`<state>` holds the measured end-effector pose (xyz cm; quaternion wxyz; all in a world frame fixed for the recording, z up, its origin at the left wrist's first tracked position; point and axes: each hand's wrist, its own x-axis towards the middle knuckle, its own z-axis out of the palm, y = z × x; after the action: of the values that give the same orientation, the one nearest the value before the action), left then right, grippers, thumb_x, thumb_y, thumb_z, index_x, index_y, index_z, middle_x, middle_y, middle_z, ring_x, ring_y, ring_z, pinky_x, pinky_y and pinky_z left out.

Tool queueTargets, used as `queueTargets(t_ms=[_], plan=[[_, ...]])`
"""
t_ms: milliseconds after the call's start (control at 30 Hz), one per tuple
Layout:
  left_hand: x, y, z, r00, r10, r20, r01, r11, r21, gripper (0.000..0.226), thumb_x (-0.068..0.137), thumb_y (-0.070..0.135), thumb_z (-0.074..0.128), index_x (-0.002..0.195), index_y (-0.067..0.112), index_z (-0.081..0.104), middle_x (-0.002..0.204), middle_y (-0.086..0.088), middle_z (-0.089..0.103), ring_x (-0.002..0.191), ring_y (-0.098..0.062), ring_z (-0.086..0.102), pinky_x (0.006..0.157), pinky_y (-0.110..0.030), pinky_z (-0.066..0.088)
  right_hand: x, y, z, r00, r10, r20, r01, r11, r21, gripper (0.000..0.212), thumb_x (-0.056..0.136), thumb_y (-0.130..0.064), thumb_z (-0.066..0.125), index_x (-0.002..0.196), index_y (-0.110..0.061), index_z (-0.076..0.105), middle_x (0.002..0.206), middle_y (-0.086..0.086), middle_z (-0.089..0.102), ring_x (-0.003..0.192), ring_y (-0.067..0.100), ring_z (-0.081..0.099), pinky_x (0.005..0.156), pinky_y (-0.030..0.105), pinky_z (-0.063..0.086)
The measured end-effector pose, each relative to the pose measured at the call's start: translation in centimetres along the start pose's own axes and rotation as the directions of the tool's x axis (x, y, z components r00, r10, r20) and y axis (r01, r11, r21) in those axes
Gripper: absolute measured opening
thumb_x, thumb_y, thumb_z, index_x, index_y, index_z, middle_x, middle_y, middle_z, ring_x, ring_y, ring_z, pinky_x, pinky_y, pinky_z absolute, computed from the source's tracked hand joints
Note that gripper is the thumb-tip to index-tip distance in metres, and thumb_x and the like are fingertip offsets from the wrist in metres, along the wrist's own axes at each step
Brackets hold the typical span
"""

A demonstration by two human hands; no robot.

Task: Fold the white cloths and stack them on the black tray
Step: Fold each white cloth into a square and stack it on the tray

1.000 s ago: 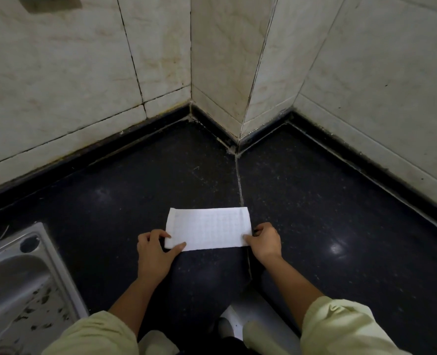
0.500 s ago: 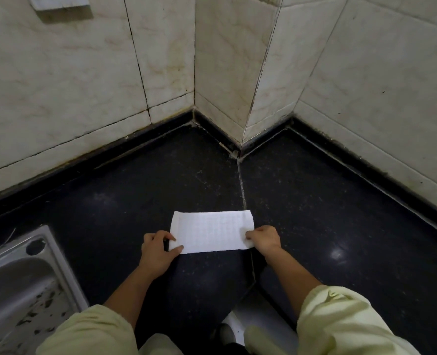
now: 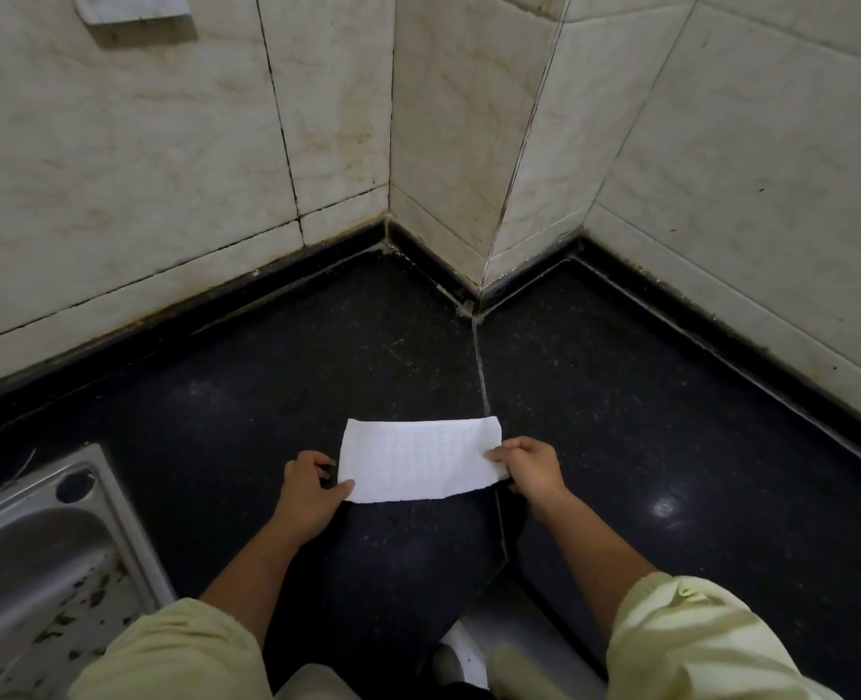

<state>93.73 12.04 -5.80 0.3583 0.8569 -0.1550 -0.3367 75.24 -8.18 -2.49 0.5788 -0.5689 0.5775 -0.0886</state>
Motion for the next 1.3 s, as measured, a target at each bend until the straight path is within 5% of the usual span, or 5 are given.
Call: queueTargets(t_ms=[433,600,800,1167,1300], plan=[[0.4,-0.5,-0.2,0.998,0.056,0.038,-0.056,0.998,0.007,0.035,0.083,0.02,0.072,0.112,0.015,0.052,0.114,-0.002,0.036,0.095,-0.012,0.049,0.086,-0.024,0.041,-2.2,-5.4,6.8,0.931,-0.17,0.322,0.227,0.962,-0.148,0.017,0.081,-0.003,0.07,0.076,-0.013,0.058,0.073,0.003,0.058,0.06,0.014,0.056,0.048,0.022,0.045],[0.6,-0.6,-0.2,0.997,0.069,0.029,-0.069,0.998,0.005,0.034,0.083,0.02,0.073,0.111,0.015,0.053,0.112,-0.002,0.037,0.092,-0.009,0.049,0.083,-0.022,0.04,-1.9,-4.1,10.9,0.94,-0.152,0.307,0.25,0.917,-0.311,0.02,0.083,-0.004,0.064,0.073,-0.017,0.054,0.083,0.007,0.06,0.064,0.016,0.06,0.053,0.026,0.052],[0.6,-0.8,-0.1,0.996,0.087,0.026,-0.087,0.996,-0.005,0.026,0.086,0.019,0.07,0.106,0.017,0.054,0.11,-0.001,0.037,0.091,-0.008,0.049,0.085,-0.021,0.039,-1.9,-2.9,13.7,0.934,-0.138,0.329,0.27,0.876,-0.399,0.022,0.081,-0.008,0.062,0.072,-0.024,0.049,0.077,0.0,0.059,0.083,0.025,0.064,0.081,0.042,0.057],[1.0,-0.8,-0.2,0.997,0.063,0.043,-0.063,0.998,0.011,0.027,0.088,0.018,0.067,0.112,0.013,0.057,0.111,0.0,0.036,0.097,-0.011,0.051,0.084,-0.02,0.041,-2.1,-2.1,15.1,0.926,-0.128,0.355,0.28,0.864,-0.42,0.005,0.085,-0.01,0.06,0.083,-0.008,0.064,0.085,0.002,0.064,0.082,0.016,0.061,0.083,0.037,0.053],[1.2,-0.9,-1.3,0.99,-0.001,0.138,0.012,0.997,-0.077,0.024,0.087,0.015,0.067,0.109,0.015,0.06,0.114,-0.004,0.044,0.098,-0.014,0.055,0.084,-0.024,0.046,-2.2,-2.2,14.8,0.925,-0.107,0.365,0.26,0.878,-0.402,0.02,0.087,-0.018,0.057,0.082,-0.001,0.067,0.079,0.006,0.061,0.075,0.015,0.057,0.074,0.035,0.052]])
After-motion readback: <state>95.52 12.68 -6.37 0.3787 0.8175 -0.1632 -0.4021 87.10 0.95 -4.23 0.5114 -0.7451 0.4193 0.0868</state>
